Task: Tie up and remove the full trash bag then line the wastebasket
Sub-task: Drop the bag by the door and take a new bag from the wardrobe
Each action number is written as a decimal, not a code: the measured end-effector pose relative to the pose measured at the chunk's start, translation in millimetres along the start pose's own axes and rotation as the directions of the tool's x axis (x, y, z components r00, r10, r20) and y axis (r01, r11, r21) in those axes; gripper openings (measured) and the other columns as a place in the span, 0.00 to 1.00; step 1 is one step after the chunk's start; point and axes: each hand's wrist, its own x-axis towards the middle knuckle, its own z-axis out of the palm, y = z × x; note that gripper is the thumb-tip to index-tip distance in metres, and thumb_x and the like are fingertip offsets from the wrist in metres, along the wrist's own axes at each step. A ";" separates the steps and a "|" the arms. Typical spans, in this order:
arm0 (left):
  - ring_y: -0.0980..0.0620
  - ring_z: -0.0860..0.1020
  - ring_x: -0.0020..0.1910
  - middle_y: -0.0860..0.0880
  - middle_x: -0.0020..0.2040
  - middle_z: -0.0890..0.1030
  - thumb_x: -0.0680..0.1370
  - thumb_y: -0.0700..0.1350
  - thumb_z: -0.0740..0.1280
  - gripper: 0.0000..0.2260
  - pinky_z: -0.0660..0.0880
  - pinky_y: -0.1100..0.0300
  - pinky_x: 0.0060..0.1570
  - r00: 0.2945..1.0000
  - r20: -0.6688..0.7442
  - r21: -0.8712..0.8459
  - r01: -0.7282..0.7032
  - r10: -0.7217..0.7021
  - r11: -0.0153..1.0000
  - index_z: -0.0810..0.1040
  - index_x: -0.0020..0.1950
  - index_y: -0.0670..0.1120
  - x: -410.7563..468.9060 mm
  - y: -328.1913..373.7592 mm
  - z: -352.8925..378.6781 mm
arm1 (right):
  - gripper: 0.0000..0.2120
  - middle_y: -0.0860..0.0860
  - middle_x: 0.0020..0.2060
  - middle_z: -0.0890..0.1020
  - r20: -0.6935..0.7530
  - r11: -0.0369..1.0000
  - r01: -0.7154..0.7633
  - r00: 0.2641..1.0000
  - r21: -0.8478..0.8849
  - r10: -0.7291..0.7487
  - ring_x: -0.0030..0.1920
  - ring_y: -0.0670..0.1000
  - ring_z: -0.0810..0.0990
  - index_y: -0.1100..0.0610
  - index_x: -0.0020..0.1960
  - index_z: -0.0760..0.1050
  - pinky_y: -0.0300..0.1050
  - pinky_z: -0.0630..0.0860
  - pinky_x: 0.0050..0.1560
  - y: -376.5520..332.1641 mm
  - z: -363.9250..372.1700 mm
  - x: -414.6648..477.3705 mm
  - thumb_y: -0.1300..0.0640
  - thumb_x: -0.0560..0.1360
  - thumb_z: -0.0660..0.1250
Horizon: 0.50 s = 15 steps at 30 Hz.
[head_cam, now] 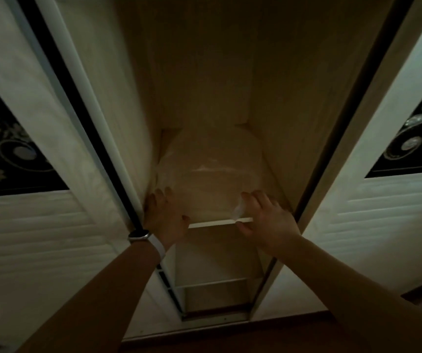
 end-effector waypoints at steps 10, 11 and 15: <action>0.38 0.74 0.58 0.37 0.59 0.76 0.77 0.44 0.63 0.19 0.72 0.48 0.53 0.995 -0.096 -0.069 0.020 -0.026 0.997 0.70 0.66 0.39 6.1 2.2 12.6 | 0.20 0.52 0.60 0.75 0.097 0.999 0.028 0.995 0.030 -0.031 0.59 0.54 0.72 0.53 0.66 0.68 0.52 0.75 0.50 13.0 56.1 12.2 0.46 0.76 0.61; 0.38 0.75 0.56 0.37 0.56 0.77 0.76 0.43 0.63 0.14 0.72 0.49 0.50 0.993 -0.118 -0.083 -0.010 0.000 0.996 0.73 0.61 0.39 3.7 1.4 14.1 | 0.18 0.53 0.57 0.77 0.070 0.998 0.049 0.996 0.051 -0.052 0.58 0.55 0.74 0.54 0.63 0.71 0.52 0.75 0.49 13.3 57.7 12.0 0.47 0.76 0.62; 0.38 0.76 0.48 0.38 0.48 0.78 0.76 0.40 0.66 0.07 0.72 0.52 0.42 0.971 -0.217 -0.194 -0.143 0.100 0.971 0.78 0.51 0.38 -13.5 -3.1 20.9 | 0.07 0.54 0.44 0.81 -0.090 0.989 0.096 0.992 0.108 -0.086 0.45 0.58 0.79 0.57 0.48 0.79 0.51 0.79 0.38 11.7 55.8 8.5 0.54 0.75 0.67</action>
